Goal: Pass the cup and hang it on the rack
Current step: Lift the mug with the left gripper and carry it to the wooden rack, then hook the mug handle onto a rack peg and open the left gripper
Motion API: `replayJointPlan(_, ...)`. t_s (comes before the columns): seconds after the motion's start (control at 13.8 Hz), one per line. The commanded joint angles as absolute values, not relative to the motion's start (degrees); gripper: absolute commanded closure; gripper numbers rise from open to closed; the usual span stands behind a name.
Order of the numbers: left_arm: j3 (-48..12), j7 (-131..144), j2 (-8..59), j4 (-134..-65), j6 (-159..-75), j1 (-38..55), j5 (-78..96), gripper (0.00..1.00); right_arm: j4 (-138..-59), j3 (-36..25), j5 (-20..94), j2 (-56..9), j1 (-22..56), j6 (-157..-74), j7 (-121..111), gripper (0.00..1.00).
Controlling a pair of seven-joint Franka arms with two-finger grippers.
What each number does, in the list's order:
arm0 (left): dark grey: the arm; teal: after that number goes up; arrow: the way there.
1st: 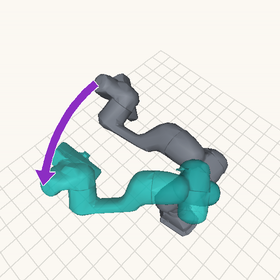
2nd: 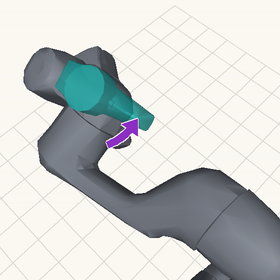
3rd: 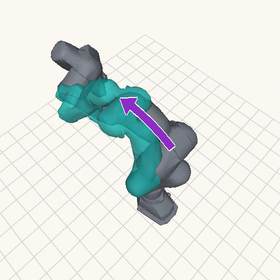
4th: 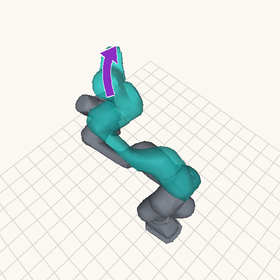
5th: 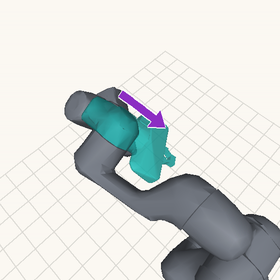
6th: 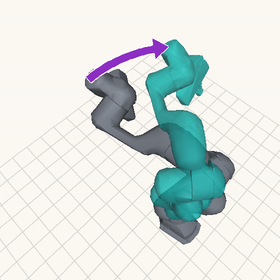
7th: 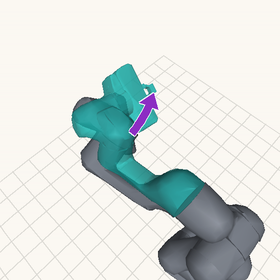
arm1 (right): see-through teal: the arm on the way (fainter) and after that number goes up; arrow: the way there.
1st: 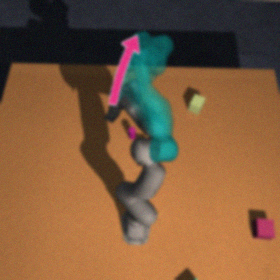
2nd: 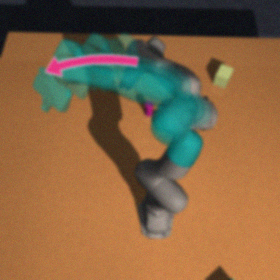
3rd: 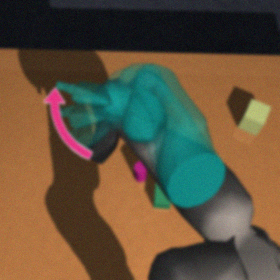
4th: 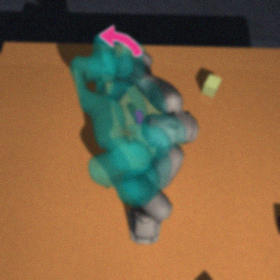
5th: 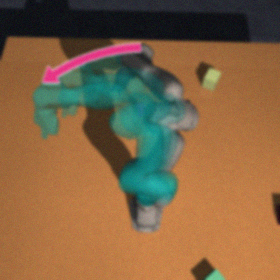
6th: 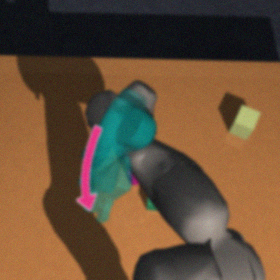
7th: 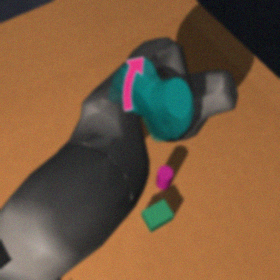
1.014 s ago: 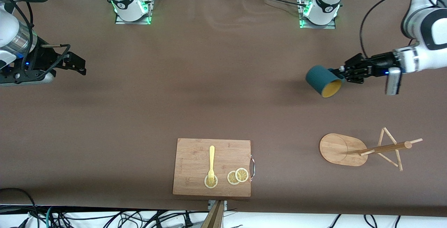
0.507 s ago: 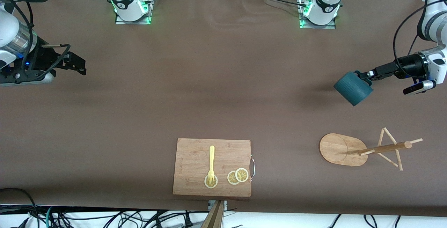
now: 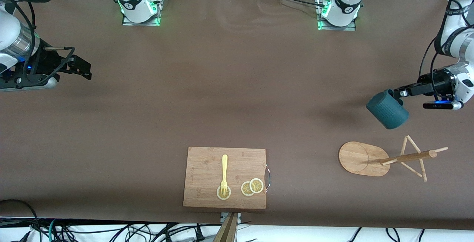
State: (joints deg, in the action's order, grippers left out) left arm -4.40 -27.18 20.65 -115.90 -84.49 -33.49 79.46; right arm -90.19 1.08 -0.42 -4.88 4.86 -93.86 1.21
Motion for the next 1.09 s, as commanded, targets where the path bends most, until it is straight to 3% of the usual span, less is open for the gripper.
replayJointPlan(0.0,-5.0,-25.3,25.0,-110.0,-82.1,-34.5,81.3,1.0,-90.1,1.6,-0.1,-4.6,4.4,-93.7,1.8,0.0)
replayJointPlan(1.01,-5.0,-26.1,39.4,-99.7,-81.3,-37.4,86.0,1.0,-90.1,1.7,-0.1,-4.6,4.5,-93.6,1.8,0.0)
